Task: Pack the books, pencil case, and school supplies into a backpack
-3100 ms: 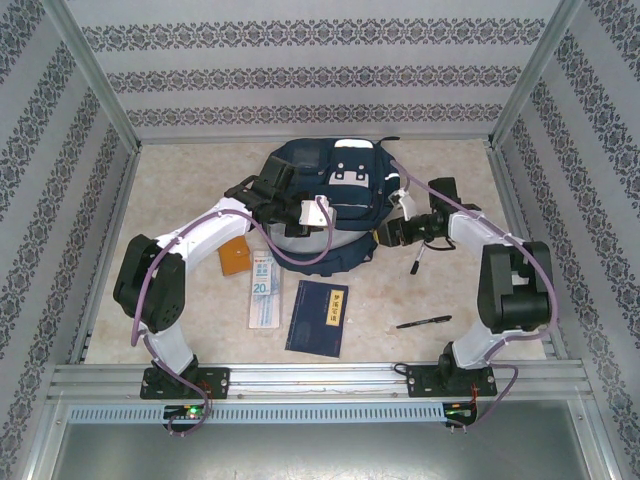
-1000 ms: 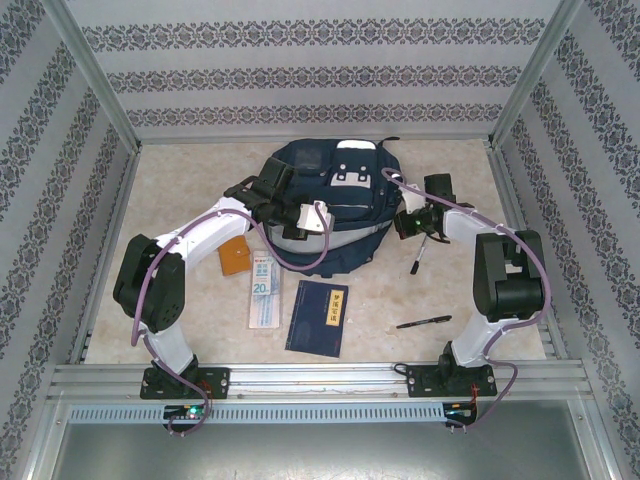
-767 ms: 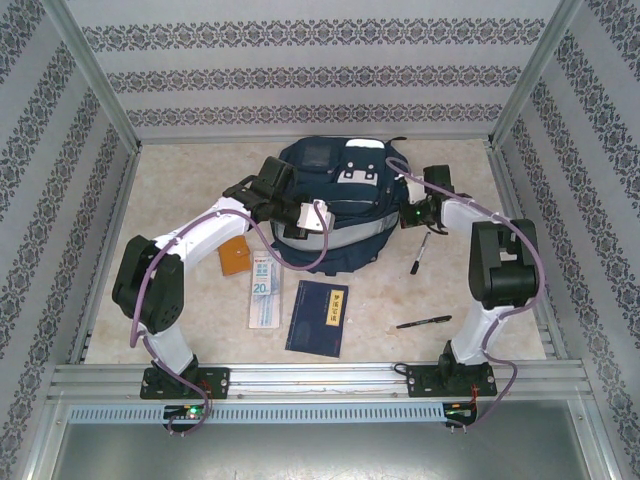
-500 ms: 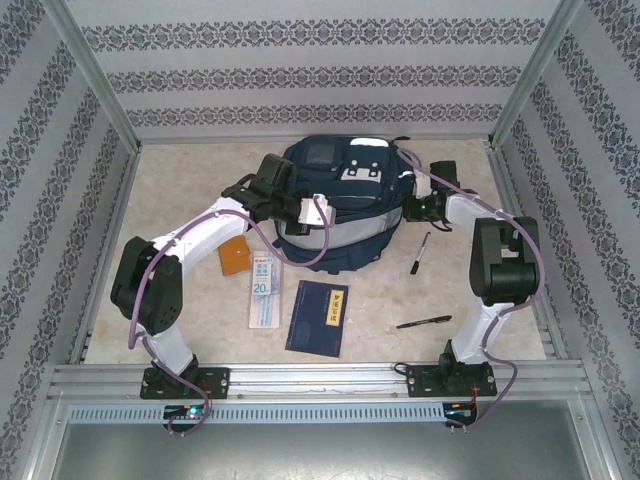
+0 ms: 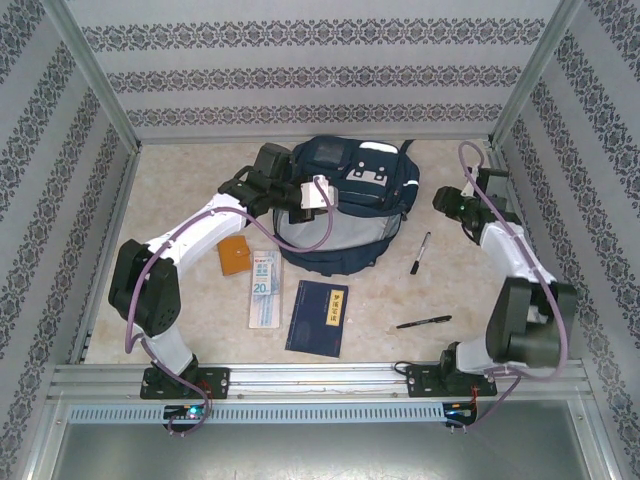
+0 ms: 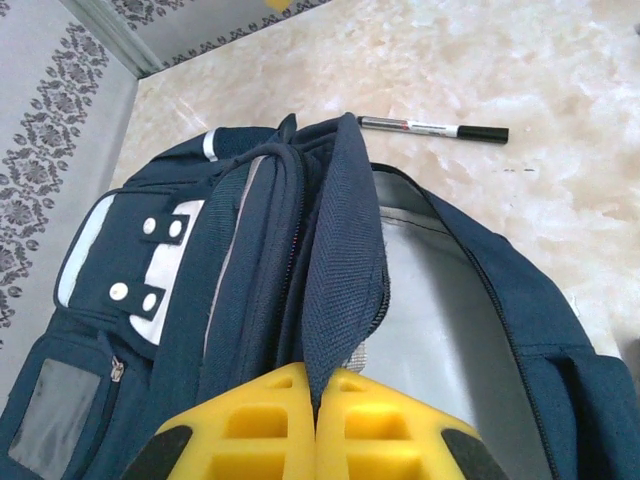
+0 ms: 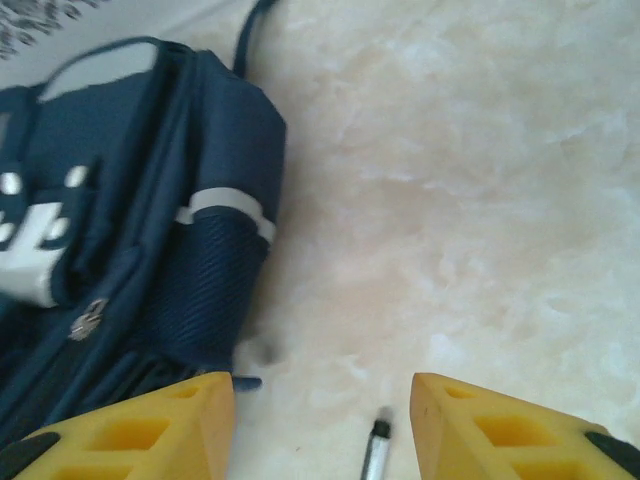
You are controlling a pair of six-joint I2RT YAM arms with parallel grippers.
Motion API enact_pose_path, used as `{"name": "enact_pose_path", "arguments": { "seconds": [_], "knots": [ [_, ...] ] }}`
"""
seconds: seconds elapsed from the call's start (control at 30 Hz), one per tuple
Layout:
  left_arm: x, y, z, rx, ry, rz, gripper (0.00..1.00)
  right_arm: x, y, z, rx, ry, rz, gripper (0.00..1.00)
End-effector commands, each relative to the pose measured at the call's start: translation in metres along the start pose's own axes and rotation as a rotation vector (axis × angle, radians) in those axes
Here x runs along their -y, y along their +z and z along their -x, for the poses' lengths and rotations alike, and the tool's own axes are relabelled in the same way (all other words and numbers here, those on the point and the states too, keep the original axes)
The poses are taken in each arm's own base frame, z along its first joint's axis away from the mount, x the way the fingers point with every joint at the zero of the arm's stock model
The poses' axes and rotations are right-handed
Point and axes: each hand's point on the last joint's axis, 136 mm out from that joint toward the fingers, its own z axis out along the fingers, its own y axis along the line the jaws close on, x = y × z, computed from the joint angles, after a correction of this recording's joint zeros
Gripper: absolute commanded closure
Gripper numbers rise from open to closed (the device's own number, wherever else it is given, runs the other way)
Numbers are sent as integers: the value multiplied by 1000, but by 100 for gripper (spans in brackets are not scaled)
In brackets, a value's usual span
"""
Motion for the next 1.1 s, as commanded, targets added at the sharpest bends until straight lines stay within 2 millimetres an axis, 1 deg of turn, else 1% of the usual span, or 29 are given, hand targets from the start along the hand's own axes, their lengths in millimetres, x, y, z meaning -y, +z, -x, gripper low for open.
{"name": "enact_pose_path", "arguments": {
  "seconds": [0.0, 0.07, 0.13, 0.2, 0.27, 0.3, 0.37, 0.43, 0.47, 0.5, 0.57, 0.63, 0.67, 0.73, 0.77, 0.87, 1.0, 1.07],
  "knots": [
    [-31, -17, 31, 67, 18, 114, 100, -2, -20, -26, -68, 144, -16, 50],
    [-37, -17, 33, 60, 11, 141, 100, 10, -36, -51, -157, 244, -119, 48],
    [-44, -15, 34, 50, 29, 183, 100, 17, -45, -78, -238, 311, -168, 48],
    [-50, -12, 35, 46, 41, 214, 100, 19, -52, -104, -300, 345, -186, 49],
    [-55, -10, 37, 48, 30, 225, 100, 15, -62, -124, -338, 334, -197, 49],
    [-57, -8, 39, 53, 21, 222, 100, 6, -67, -133, -351, 300, -184, 49],
    [-60, -5, 40, 60, 6, 214, 100, -17, -78, -151, -380, 219, -109, 49],
    [-59, -1, 38, 61, -3, 203, 100, -34, -89, -169, -422, 184, -70, 49],
    [-60, 2, 36, 59, -5, 200, 100, -45, -95, -181, -457, 176, -36, 49],
    [-59, 5, 33, 54, -10, 194, 100, -58, -100, -192, -487, 164, 2, 49],
    [-58, 12, 24, 34, -17, 182, 100, -92, -110, -219, -547, 107, 82, 48],
    [-58, 18, 19, 21, -26, 168, 100, -121, -119, -245, -603, 60, 144, 48],
    [-60, 21, 17, 16, -36, 164, 100, -132, -123, -256, -629, 32, 158, 48],
    [-65, 25, 16, 15, -50, 168, 100, -149, -124, -275, -675, -28, 176, 48],
    [-66, 28, 16, 14, -55, 165, 100, -153, -121, -286, -702, -65, 166, 48],
    [-68, 32, 14, 20, -58, 166, 100, -158, -109, -310, -779, -151, 139, 47],
    [-70, 39, 9, 20, -73, 173, 100, -162, -89, -332, -833, -182, 147, 46],
    [-72, 46, 3, 20, -102, 182, 100, -169, -82, -342, -875, -193, 175, 46]
  ]
}}
